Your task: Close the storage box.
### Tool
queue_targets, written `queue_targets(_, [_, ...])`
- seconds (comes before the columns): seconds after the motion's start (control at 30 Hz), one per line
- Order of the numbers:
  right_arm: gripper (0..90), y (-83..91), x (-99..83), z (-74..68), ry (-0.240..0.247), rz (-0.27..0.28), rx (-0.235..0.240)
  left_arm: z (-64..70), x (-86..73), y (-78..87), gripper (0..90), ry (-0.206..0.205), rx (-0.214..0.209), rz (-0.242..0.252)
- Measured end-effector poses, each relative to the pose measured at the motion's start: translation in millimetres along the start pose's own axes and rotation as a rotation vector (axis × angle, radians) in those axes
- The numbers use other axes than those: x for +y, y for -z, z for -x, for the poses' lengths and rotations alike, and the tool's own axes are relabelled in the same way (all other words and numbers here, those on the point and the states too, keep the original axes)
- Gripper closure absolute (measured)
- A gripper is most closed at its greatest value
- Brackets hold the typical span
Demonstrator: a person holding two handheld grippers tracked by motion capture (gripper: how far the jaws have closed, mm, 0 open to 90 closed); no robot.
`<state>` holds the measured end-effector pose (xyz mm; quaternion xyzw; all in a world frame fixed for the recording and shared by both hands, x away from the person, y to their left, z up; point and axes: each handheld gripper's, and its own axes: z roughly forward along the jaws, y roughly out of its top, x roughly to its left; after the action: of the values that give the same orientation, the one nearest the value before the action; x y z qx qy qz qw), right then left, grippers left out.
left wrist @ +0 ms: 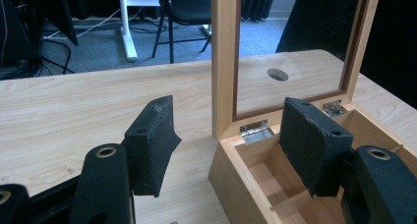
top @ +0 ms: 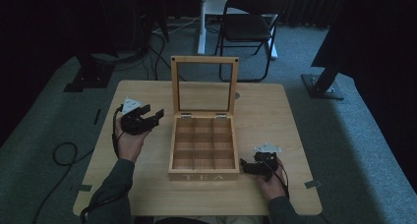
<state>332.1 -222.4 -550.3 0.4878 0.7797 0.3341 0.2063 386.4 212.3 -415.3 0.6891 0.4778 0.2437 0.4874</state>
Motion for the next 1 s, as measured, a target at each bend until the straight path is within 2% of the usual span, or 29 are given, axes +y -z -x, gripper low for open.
queue_targets(0.27, [11.7,0.0,0.0,-0.1,-0.001,0.000,0.000,1.5,7.1,-10.1,36.5,-0.015,-0.016,0.010])
queue_targets(0.53, [11.7,0.0,0.0,-0.1,0.000,0.000,0.000,0.9,17.6,-22.1,36.5,-0.046,-0.002,0.003])
queue_targets(1.0, [11.7,-0.3,0.3,-2.7,0.015,0.000,0.015,-1.8,29.2,-39.6,35.7,-0.059,0.008,-0.006])
